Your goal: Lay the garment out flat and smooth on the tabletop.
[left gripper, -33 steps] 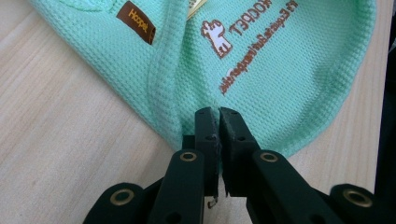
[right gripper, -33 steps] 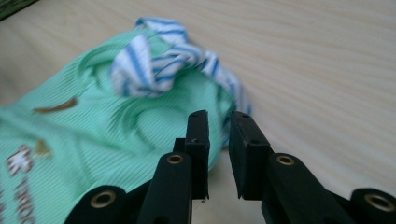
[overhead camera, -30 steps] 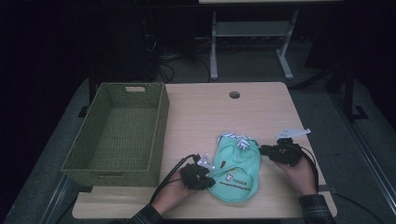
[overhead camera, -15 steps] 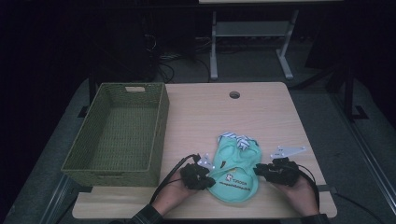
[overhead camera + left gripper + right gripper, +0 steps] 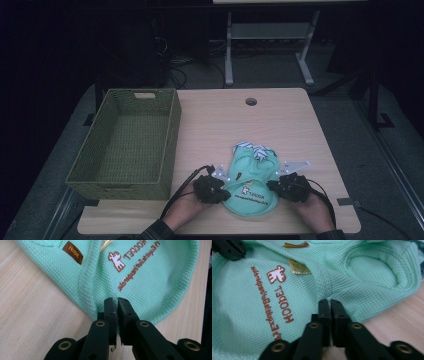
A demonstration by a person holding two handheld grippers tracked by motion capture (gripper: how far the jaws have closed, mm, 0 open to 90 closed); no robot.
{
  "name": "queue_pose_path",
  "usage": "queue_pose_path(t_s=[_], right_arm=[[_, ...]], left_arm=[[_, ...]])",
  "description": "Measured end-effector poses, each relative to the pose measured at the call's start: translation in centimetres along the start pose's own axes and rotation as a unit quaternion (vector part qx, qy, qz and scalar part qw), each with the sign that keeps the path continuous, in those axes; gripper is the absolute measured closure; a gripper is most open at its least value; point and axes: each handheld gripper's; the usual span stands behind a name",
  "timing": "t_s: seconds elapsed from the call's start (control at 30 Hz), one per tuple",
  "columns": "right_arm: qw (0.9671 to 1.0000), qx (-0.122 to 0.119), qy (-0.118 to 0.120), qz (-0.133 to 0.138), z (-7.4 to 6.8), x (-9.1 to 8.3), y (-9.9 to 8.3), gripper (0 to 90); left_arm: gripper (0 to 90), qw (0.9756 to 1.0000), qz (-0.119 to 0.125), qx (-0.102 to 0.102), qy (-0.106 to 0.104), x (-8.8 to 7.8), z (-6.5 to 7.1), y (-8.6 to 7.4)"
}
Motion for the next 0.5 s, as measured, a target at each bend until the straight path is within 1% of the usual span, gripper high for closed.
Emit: queue_pose_path(t_s=[0.07,0.1,0.2,0.23,0.27,0.37,0.5], right_arm=[[1.0,0.001,0.0,0.002,0.0,-0.2,0.0,89.1],[1.0,0.002,0.001,0.004,0.0,-0.3,0.0,89.5],[0.9998,0.008,0.007,0.016,0.2,-0.7,0.0,89.8],[0.9998,0.007,0.007,0.016,0.3,-0.9,-0.1,89.8],[0.9998,0.012,0.008,0.017,0.3,-1.1,-0.1,89.8],[0.9997,0.015,0.009,0.019,0.5,-1.5,-0.3,89.8],[0.9994,0.02,0.017,0.024,0.2,-2.1,-0.9,89.8]], left_arm=[[84.0,1.0,0.001,-0.001,0.001,0.1,0.0,0.0],[83.4,1.0,0.005,-0.006,0.001,0.1,0.1,0.0],[83.1,1.0,0.004,-0.008,0.001,0.1,0.1,0.0],[83.0,0.9999,0.004,-0.01,0.0,0.1,0.1,0.1],[83.0,0.9999,0.004,-0.011,0.0,0.1,0.1,0.1],[82.6,0.9999,0.005,-0.011,0.001,0.1,0.1,0.1],[82.7,0.9999,0.005,-0.008,0.003,0.1,0.1,0.0]])
Point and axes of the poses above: each handheld gripper's, and its own axes: x roughly forward along the jaws, y roughly out of its top, z roughly to its right, and after that the axes turned 5 degrees about z, right-handed
